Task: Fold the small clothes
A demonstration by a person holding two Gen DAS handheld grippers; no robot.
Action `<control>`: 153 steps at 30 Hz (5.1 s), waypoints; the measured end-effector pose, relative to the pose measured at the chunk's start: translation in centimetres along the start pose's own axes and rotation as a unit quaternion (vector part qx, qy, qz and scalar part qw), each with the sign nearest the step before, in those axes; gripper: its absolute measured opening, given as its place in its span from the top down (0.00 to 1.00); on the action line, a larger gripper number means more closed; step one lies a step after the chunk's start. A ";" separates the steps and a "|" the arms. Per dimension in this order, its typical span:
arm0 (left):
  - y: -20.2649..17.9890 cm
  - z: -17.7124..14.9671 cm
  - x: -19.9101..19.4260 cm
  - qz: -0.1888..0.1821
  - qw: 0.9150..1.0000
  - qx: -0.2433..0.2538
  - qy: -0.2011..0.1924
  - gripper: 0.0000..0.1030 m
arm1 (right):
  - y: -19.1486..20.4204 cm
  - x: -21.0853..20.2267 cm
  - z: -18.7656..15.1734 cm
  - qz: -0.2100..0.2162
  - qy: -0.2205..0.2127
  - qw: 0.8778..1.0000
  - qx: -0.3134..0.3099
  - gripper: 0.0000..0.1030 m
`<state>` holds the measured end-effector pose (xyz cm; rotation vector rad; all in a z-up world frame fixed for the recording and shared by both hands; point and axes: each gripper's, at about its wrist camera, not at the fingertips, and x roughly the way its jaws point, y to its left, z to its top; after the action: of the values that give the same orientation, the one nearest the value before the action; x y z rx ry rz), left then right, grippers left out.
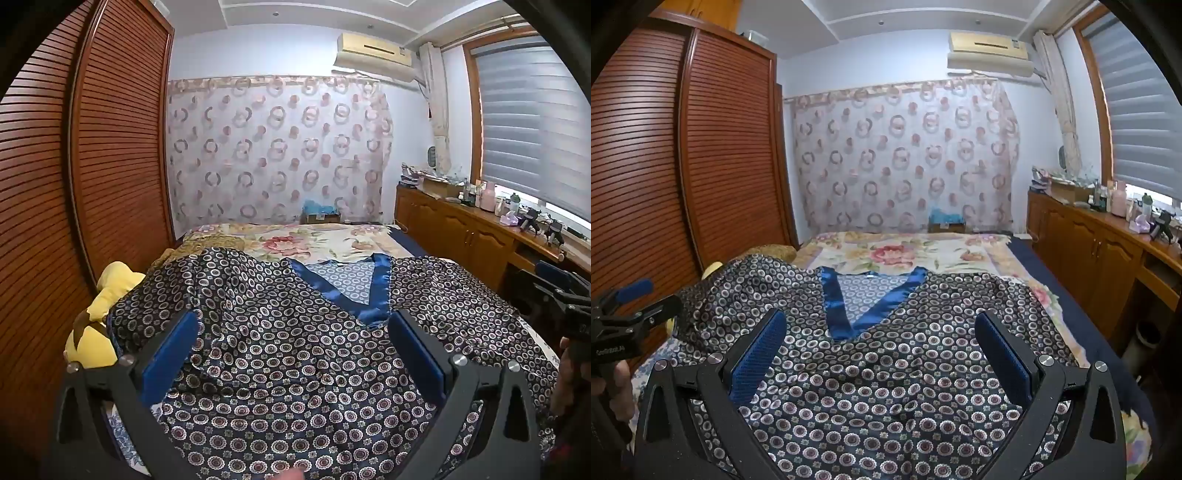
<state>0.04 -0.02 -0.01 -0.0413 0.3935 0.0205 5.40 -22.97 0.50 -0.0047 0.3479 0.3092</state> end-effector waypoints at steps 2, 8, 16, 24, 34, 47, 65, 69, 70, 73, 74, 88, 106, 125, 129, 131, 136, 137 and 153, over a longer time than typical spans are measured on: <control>-0.1 0.0 0.0 0.003 1.000 0.003 -0.002 0.00 | 0.0 0.0 0.0 0.000 0.003 1.000 -0.001 0.00; -0.3 -0.2 -0.1 0.003 1.000 0.004 0.001 0.00 | 0.0 0.0 0.1 -0.001 0.003 1.000 0.002 0.00; 0.0 -0.3 0.1 0.004 1.000 0.004 0.000 0.00 | -0.1 -0.1 0.2 -0.001 0.003 1.000 0.005 0.00; 0.2 -0.4 0.2 0.003 1.000 0.003 0.000 0.00 | -0.1 -0.3 0.2 0.000 0.002 1.000 0.006 0.00; 0.9 -0.5 0.1 0.006 1.000 0.000 0.000 0.00 | -0.1 -0.4 0.2 -0.001 0.001 1.000 0.006 0.00; 0.9 -0.3 0.0 0.007 1.000 0.002 -0.002 0.00 | 0.1 -0.2 0.1 0.000 -0.001 1.000 0.006 0.00; 0.0 0.5 -0.9 0.005 1.000 0.005 -0.008 0.00 | 0.3 -0.3 0.5 -0.001 -0.004 1.000 0.006 0.00; -0.1 0.6 -1.0 0.005 1.000 0.004 -0.009 0.00 | 0.3 -0.3 0.5 -0.001 -0.005 1.000 0.005 0.00; -0.1 0.6 -1.0 0.005 1.000 0.004 -0.009 0.00 | 0.2 -0.4 0.4 -0.001 -0.005 1.000 0.005 0.00; -0.1 0.5 -1.0 0.005 1.000 0.004 -0.009 0.00 | 0.3 -0.4 0.4 -0.001 -0.005 1.000 0.006 0.00; -0.1 0.6 -1.0 0.006 1.000 0.004 -0.009 0.00 | 0.2 -0.4 0.4 -0.001 -0.005 1.000 0.006 0.00; -0.1 0.6 -1.0 0.005 1.000 0.003 -0.010 0.00 | 0.2 -0.4 0.5 0.000 -0.006 1.000 0.006 0.00; 4.8 -1.9 2.1 0.030 0.998 -0.008 0.047 0.00 | 2.0 3.7 -0.7 0.047 0.026 0.999 -0.004 0.00; 14.5 -6.2 5.8 0.066 0.989 -0.020 0.128 0.00 | 8.4 9.8 -3.4 0.128 0.107 0.982 -0.082 0.00; 16.8 -6.6 6.1 0.055 0.988 -0.035 0.142 0.00 | 9.0 10.3 -4.0 0.137 0.122 0.979 -0.087 0.00; 18.1 -6.7 6.2 0.048 0.987 -0.051 0.147 0.00 | 9.2 10.4 -4.2 0.140 0.127 0.978 -0.090 0.00; 20.5 -6.6 7.0 0.031 0.984 -0.083 0.155 0.05 | 9.6 10.9 -4.4 0.146 0.138 0.975 -0.098 0.00; 20.7 -6.7 7.3 0.024 0.983 -0.088 0.159 0.07 | 9.7 11.1 -4.4 0.147 0.140 0.974 -0.099 0.00; 22.8 -7.5 11.6 -0.041 0.966 -0.131 0.217 0.45 | 11.0 12.5 -5.4 0.178 0.171 0.963 -0.107 0.00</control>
<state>7.26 22.60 -12.25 -0.3282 0.8254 -0.0196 11.44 -9.09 -8.20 -0.2116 0.6589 0.7065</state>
